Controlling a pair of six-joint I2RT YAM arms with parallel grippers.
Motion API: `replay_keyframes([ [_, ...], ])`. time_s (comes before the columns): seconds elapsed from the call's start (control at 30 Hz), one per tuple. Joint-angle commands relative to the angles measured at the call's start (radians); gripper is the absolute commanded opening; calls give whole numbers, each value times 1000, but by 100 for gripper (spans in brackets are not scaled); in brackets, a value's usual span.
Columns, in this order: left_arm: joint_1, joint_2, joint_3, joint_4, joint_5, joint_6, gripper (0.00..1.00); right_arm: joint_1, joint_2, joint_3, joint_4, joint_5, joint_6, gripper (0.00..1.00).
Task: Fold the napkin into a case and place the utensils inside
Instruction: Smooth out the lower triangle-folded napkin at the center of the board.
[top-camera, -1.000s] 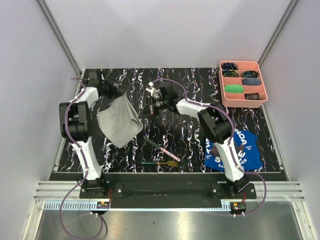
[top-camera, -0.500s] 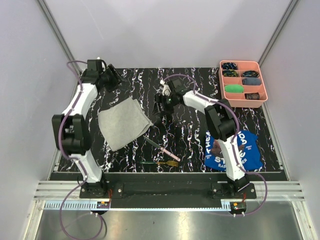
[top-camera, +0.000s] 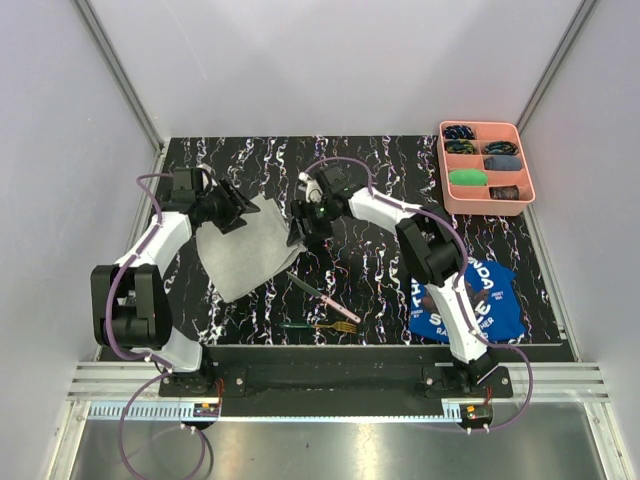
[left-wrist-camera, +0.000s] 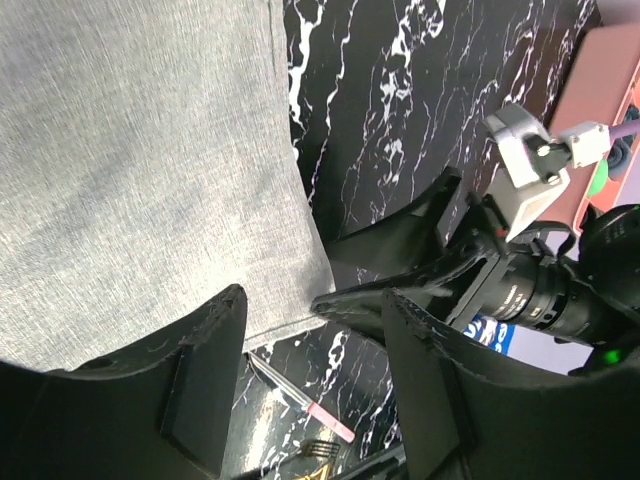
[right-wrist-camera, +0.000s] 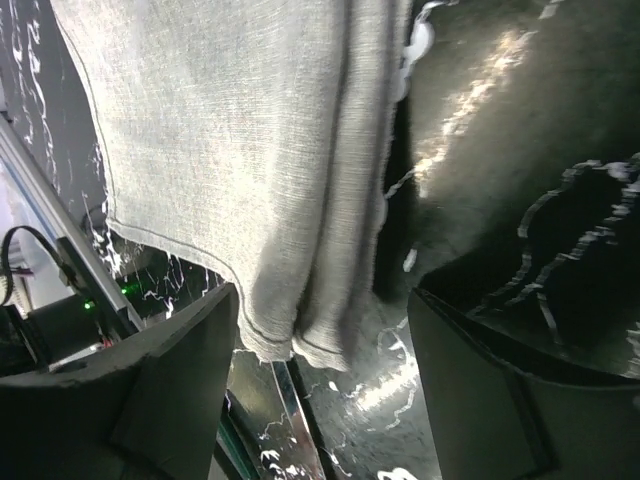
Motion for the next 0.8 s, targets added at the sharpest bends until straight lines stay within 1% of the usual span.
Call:
replay_keyframes([
  [0.0, -1, -42, -6, 80, 53, -9, 59, 23, 26, 20, -1, -3, 4, 71],
  [0.07, -1, -22, 7, 92, 47, -22, 59, 23, 16, 0, 1, 44, 10, 57],
  [0.1, -23, 15, 38, 93, 45, -14, 58, 23, -6, -34, 7, 64, 11, 51],
  [0.13, -27, 36, 56, 89, 32, -14, 57, 23, -22, -59, 25, 104, 15, 41],
  [0.17, -30, 58, 72, 87, 27, -22, 57, 25, -54, -83, 39, 129, 21, 36],
  [0.2, -36, 96, 98, 87, 22, -41, 56, 25, -69, -141, 53, 155, 27, 29],
  [0.23, -40, 113, 108, 90, 19, -49, 56, 25, -85, -166, 68, 214, 37, 19],
  [0.27, -47, 136, 121, 92, 13, -54, 56, 23, -114, -192, 76, 253, 51, 13],
  [0.3, -62, 144, 136, 92, 4, -55, 56, 25, -131, -254, 90, 288, 65, 10],
  [0.33, -66, 152, 144, 93, -10, -54, 56, 25, -146, -289, 151, 295, 82, 10],
  [0.37, -71, 161, 148, 89, -16, -51, 56, 25, -169, -316, 175, 302, 88, 9],
  [0.4, -74, 161, 150, 83, -25, -49, 56, 23, -175, -348, 189, 308, 94, 11],
  [0.43, -76, 158, 148, 77, -39, -46, 56, 25, -181, -356, 217, 298, 94, 15],
  [0.47, -76, 147, 145, 72, -50, -42, 56, 25, -189, -362, 226, 296, 93, 22],
  [0.5, -74, 141, 141, 60, -65, -25, 56, 23, -194, -356, 226, 301, 93, 31],
  [0.53, -74, 135, 142, 20, -115, -13, 55, 23, -197, -350, 228, 321, 87, 42],
  [0.57, -74, 121, 145, -3, -151, 0, 55, 22, -204, -338, 229, 330, 79, 58],
  [0.63, -65, 103, 136, -40, -229, 7, 52, 22, -209, -278, 226, 356, 48, 68],
  [0.67, -57, 83, 110, -38, -237, 0, 51, 20, -195, -216, 226, 359, 33, 75],
  [0.7, -38, 69, 93, -32, -235, -23, 50, 17, -180, -180, 226, 356, 18, 77],
  [0.73, -31, 54, 75, -5, -232, -34, 45, 17, -160, -140, 220, 338, -16, 78],
  [0.77, -27, 19, 40, 11, -232, -40, 44, 11, -108, -98, 211, 327, -27, 78],
])
